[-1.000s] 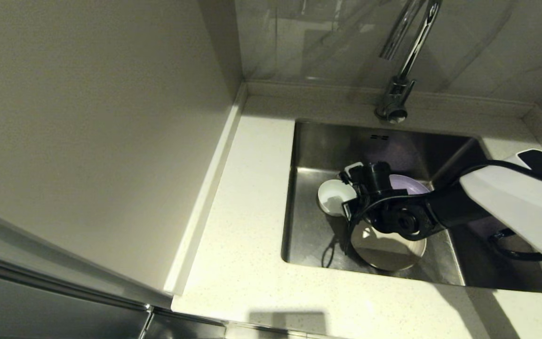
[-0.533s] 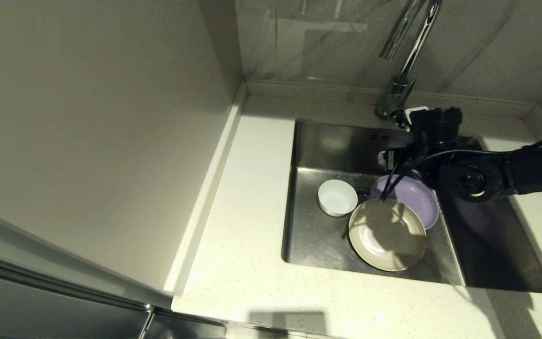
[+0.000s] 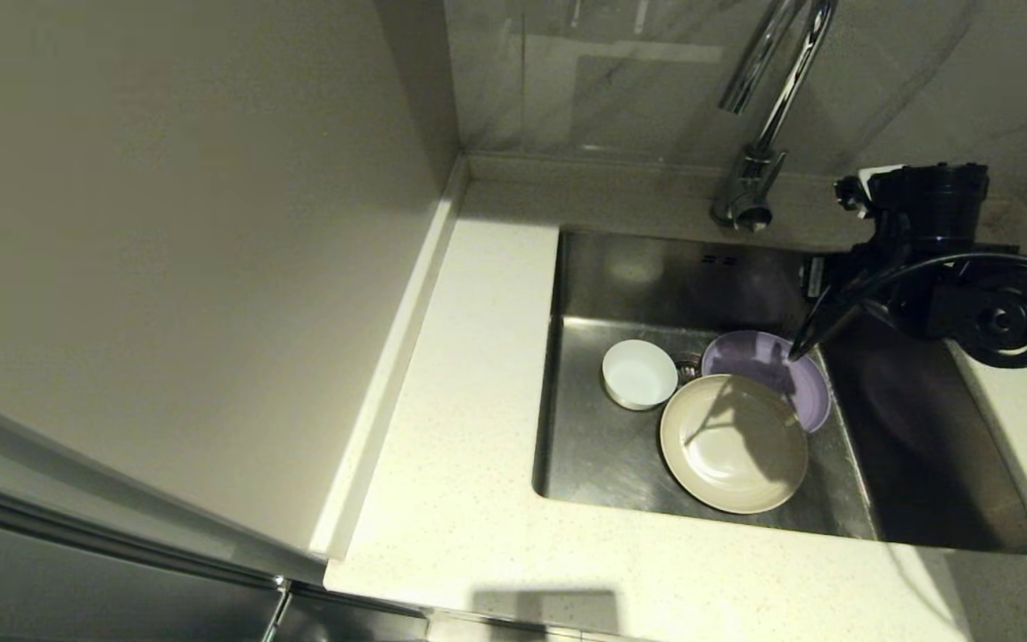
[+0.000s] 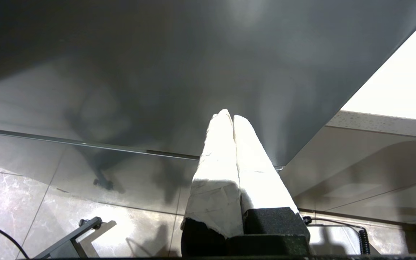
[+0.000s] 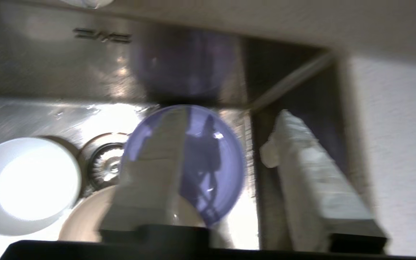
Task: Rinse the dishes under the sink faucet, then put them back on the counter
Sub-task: Turn on the faucet
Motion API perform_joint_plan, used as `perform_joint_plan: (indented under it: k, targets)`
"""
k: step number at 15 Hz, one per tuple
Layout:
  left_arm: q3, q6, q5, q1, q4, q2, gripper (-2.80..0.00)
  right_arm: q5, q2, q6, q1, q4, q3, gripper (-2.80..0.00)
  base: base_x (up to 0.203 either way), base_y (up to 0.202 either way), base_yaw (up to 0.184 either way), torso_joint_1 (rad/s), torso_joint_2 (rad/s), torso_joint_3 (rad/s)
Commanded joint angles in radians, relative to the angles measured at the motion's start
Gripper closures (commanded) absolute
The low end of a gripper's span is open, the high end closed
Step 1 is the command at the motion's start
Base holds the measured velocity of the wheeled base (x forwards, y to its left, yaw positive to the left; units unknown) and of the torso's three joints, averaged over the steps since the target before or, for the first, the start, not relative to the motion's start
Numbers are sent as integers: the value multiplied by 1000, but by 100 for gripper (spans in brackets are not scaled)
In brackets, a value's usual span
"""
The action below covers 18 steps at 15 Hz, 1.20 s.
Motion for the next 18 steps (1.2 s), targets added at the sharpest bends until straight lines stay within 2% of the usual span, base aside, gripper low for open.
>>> perform_joint_plan:
  k: [1,2,3,5,7,8,11,12,14,17,18]
  targets:
    - [0,-1,0,0,-1,-3,0,11,-24,-59,-27,5,-10,0,0,0,0,0,0,0]
    - [0,1,0,0,-1,-3,0,67,-29,-87,-60,18,-15,0,0,0,0,0,0,0]
    - [0,-1,0,0,-1,-3,0,164,-30,-97,-94,26,-33,0,0,0,0,0,0,0]
    - [0,-1,0,0,-1,-3,0,352,0,-100,-197,30,-148,0,0,0,0,0,0,0]
    - [0,-1,0,0,-1,-3,0,479,48,-90,-276,29,-269,0,0,0,0,0,0,0]
    - [0,-1,0,0,-1,-3,0,522,69,-55,-293,30,-325,0,0,0,0,0,0,0]
    - [0,-1,0,-1,-1,-3,0,649,106,189,-303,32,-443,0,0,0,0,0,0,0]
    - [0,-1,0,0,-1,-3,0,703,114,237,-303,33,-461,0,0,0,0,0,0,0]
    - [0,-1,0,0,-1,-3,0,761,128,286,-297,34,-483,0,0,0,0,0,0,0]
    - [0,-1,0,0,-1,-3,0,760,140,408,-238,27,-514,0,0,0,0,0,0,0]
    - [0,-1,0,0,-1,-3,0,762,147,414,-235,29,-530,0,0,0,0,0,0,0]
